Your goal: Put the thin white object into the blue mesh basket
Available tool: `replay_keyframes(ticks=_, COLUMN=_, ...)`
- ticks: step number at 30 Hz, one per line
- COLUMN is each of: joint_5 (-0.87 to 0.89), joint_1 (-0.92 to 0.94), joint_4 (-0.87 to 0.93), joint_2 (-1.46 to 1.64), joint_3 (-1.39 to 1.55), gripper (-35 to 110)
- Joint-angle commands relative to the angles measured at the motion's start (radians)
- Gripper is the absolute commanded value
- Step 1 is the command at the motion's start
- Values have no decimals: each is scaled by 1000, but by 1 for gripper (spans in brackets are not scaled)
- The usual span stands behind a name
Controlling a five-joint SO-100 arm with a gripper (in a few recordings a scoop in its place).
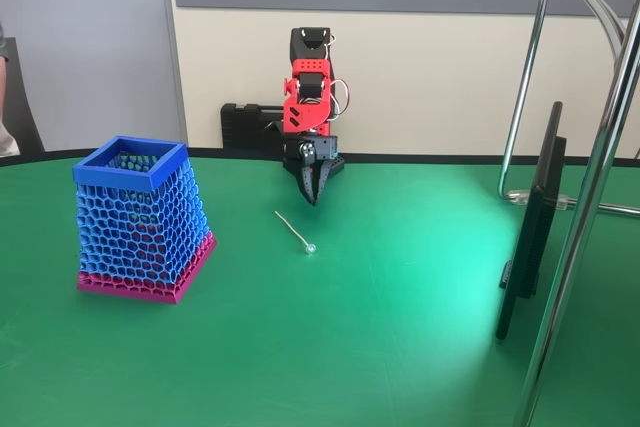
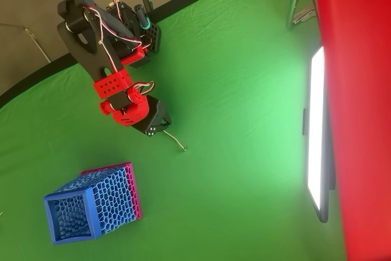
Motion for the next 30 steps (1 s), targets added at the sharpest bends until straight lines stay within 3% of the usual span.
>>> replay_keyframes(ticks=1, joint_5=32, joint_1=0, joint_4=17, joint_2=-49, joint_3=-80, gripper=1)
replay_keyframes(ticks=9, joint_5=63, joint_1=3, joint_4=14, joint_2=-175, joint_3=-175, gripper=3)
replay_keyframes(ticks=17, joint_5=67, joint_1=-2, joint_4=8, joint_2=-281, joint_3=-252, gripper=14)
replay_keyframes(ticks=30, joint_5=104, joint_1=-5, joint_4=17, joint_2=-416, joint_3=-374, gripper=13)
